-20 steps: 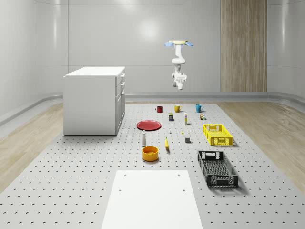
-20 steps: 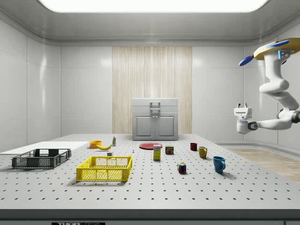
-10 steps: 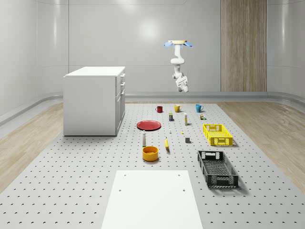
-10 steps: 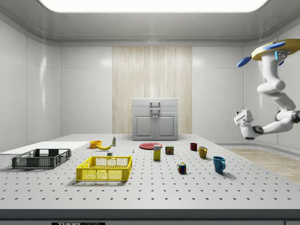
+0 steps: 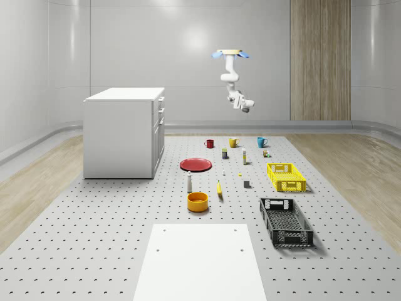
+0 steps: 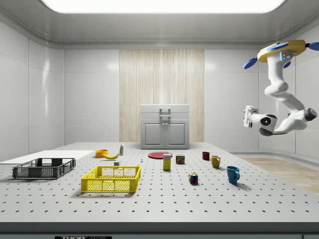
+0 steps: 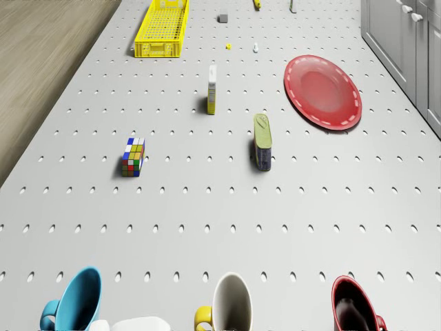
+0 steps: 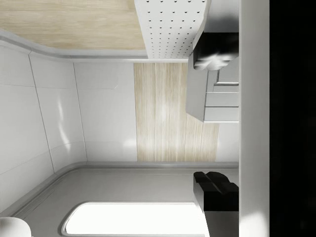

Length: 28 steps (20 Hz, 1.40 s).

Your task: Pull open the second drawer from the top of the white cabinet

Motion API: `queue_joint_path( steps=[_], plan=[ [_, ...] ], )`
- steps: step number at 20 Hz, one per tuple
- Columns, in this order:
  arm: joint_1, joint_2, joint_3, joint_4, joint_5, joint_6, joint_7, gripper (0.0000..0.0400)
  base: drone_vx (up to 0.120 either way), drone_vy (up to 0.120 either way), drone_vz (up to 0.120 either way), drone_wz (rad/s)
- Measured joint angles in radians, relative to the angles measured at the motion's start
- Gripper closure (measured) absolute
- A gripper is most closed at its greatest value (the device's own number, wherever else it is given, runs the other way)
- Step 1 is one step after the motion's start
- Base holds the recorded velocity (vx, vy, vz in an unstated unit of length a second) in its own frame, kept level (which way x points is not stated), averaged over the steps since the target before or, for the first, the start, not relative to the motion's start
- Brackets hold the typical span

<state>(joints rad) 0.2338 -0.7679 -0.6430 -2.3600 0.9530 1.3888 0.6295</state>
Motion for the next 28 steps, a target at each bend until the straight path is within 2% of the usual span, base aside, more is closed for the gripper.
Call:
queue_joint_path(
  steps=[8,28],
  plan=[
    [0.077,-0.042,-0.072,-0.046,0.057,0.038,0.000,0.0100,0.120,-0.120,0.120,0.000],
    [0.207,-0.138,-0.145,-0.071,0.015,0.138,0.047,0.0100,0.120,-0.120,0.000,0.000]
  ],
)
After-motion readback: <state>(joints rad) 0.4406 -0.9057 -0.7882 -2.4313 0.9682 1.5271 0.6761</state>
